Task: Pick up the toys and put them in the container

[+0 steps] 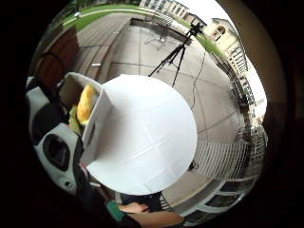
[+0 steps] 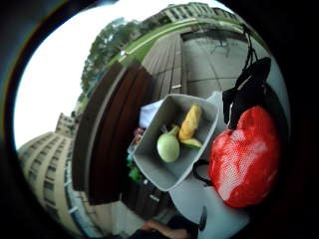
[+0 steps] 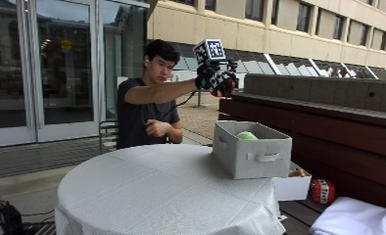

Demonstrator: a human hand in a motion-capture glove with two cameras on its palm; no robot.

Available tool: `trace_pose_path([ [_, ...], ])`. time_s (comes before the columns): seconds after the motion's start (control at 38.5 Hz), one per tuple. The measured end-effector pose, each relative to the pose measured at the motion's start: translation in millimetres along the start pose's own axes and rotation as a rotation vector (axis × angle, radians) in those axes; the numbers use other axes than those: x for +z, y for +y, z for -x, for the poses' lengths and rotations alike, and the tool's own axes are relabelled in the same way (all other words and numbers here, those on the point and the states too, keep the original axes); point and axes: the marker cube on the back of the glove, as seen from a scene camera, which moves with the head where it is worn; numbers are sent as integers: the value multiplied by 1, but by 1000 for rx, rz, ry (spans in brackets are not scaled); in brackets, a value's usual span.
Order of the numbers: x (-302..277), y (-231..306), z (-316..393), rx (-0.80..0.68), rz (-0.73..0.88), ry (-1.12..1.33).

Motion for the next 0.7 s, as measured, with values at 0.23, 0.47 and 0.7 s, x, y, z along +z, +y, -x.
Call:
trace_pose_path([
  [0.23, 26, -4, 77, -80, 11, -22],
  [0.47, 50, 4, 130, -122, 8, 12],
  [0.7, 81, 15, 139, -123, 109, 87],
])
